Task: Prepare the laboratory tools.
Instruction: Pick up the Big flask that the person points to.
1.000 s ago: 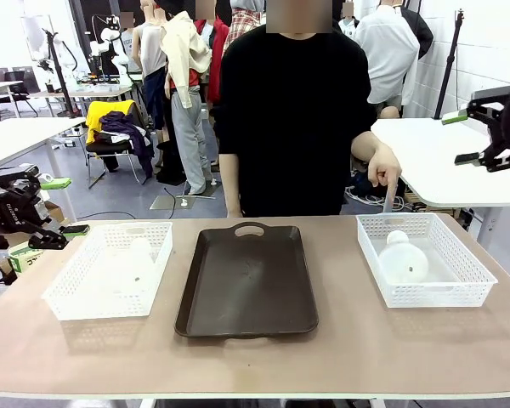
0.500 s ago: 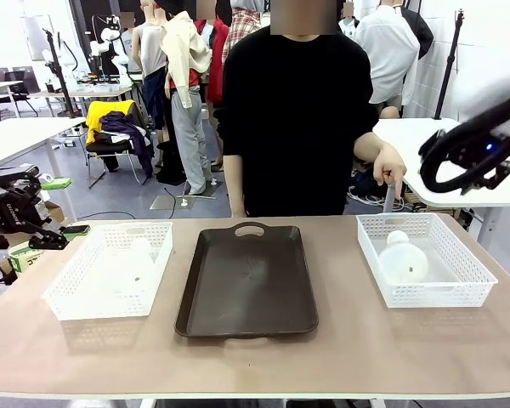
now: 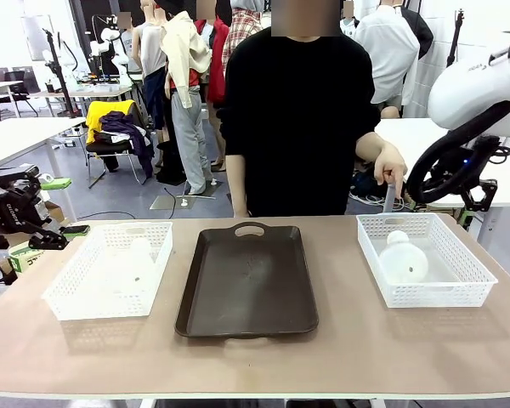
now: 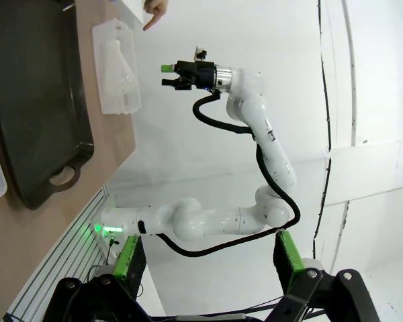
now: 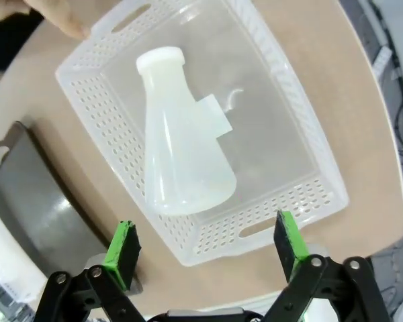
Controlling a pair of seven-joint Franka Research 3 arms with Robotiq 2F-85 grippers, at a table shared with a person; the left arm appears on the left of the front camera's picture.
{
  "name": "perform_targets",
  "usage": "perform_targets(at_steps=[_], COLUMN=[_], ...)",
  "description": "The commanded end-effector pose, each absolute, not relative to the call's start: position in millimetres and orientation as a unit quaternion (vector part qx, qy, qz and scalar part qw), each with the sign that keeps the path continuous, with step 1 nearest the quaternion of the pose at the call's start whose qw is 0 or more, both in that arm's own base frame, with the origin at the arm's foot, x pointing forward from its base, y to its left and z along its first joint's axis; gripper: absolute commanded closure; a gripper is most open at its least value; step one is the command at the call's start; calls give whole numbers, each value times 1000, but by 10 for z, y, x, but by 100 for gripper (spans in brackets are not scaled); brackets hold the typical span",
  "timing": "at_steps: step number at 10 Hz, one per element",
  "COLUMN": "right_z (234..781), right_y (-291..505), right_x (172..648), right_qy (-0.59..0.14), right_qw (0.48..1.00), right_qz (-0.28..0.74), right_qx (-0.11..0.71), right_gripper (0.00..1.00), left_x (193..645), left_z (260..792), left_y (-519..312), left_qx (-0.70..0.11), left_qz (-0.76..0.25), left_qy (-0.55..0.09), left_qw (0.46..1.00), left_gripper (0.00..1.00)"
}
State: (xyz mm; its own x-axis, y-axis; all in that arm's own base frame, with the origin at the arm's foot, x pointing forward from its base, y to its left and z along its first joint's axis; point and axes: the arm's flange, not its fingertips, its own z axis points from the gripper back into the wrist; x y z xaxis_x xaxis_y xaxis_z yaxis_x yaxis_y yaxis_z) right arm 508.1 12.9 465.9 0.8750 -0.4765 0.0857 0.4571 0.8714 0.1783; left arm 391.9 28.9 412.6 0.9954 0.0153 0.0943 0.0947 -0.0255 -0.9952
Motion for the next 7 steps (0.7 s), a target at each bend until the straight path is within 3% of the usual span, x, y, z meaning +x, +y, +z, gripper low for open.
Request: perform_targets(at_steps=[1,5,7], right_z=[4658,4686,4531], right_y=[103,92,290], right_x=[5012,5080,5360], right_qy=[-70,-65,-96], right_qw=[964,964,964], right_qz=[-247,-244,-246], right_qx=[74,80,-11], right_gripper=[0,0,0], left_x=[3909,3909,3909], left_z=[4149,4149,4149], left_y=[306,306,306], left_qx=[-719,-719,-719], left_qz=[-31,-31,-31], left_qy=[-39,-39,-39], left_qw=[693,693,693], left_gripper=[0,0,0])
